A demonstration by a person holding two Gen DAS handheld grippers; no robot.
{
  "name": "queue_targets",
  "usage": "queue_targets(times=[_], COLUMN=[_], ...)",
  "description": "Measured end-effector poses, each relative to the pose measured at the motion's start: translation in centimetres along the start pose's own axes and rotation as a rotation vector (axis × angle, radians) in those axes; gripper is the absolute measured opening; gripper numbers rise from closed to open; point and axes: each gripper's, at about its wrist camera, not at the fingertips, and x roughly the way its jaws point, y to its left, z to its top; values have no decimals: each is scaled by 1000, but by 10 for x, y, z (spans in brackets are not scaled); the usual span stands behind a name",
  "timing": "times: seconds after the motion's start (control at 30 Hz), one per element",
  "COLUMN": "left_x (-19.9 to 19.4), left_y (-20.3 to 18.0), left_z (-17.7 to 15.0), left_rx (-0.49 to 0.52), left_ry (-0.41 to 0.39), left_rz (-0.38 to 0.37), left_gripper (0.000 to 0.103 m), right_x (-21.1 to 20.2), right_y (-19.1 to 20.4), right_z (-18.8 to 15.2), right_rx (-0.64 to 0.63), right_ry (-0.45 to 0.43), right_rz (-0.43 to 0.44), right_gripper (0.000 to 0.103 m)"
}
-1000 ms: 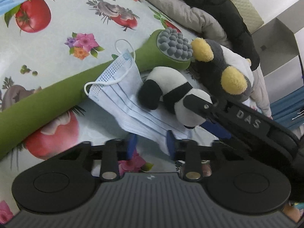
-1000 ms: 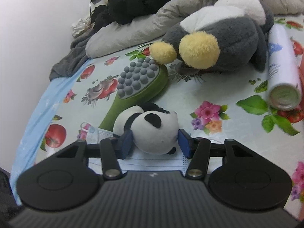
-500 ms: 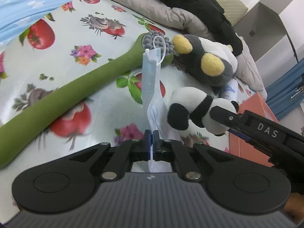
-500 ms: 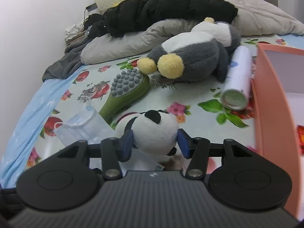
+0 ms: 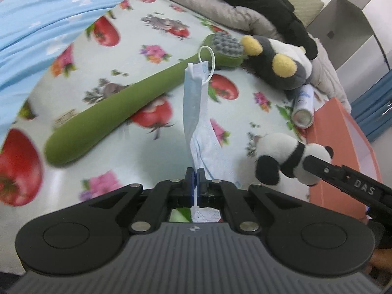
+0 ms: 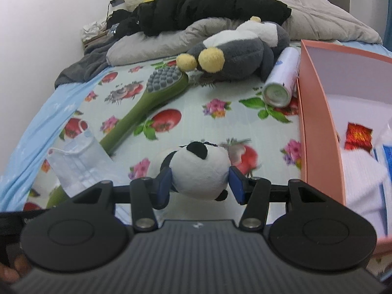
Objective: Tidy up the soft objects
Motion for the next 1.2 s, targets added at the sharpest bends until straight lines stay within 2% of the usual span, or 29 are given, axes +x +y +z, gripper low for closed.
queue_targets(times=[0.33, 0.43, 0.47, 0.5, 0.57, 0.8, 0.9, 0.97, 1.2], left_x=[-12, -12, -13, -14, -19, -40, -50, -55, -65], left_y=[19, 16, 14, 12, 9, 3, 2, 1, -3], left_z=[-21, -22, -22, -23, -25, -29, -30, -30, -27], left_rx=[9, 38, 61, 80, 104, 188, 213, 229, 237], left_ry=[54, 88, 97, 101, 100, 83, 66, 54, 5], left_rz=[26, 69, 78, 78, 95, 135, 146, 150, 94], left_gripper=[4, 19, 33, 53, 62, 70, 73, 74, 74], right_x=[-11, -11, -12, -13, -15, -26, -31, -32, -18], right_y=[4, 0, 0, -1, -2, -6, -6, -5, 4], right_z=[-36, -41, -42, -43, -44, -44, -42, -39, -33], right_rx=[-26, -29, -37, -43, -54, -98, -136, -173, -337], right_ry=[54, 82, 90, 98, 109, 97, 69, 49, 46], right_rz=[-53, -28, -25, -22, -11, 11, 16, 23, 80], right_gripper=[55, 57, 57, 57, 57, 59, 66, 66, 66])
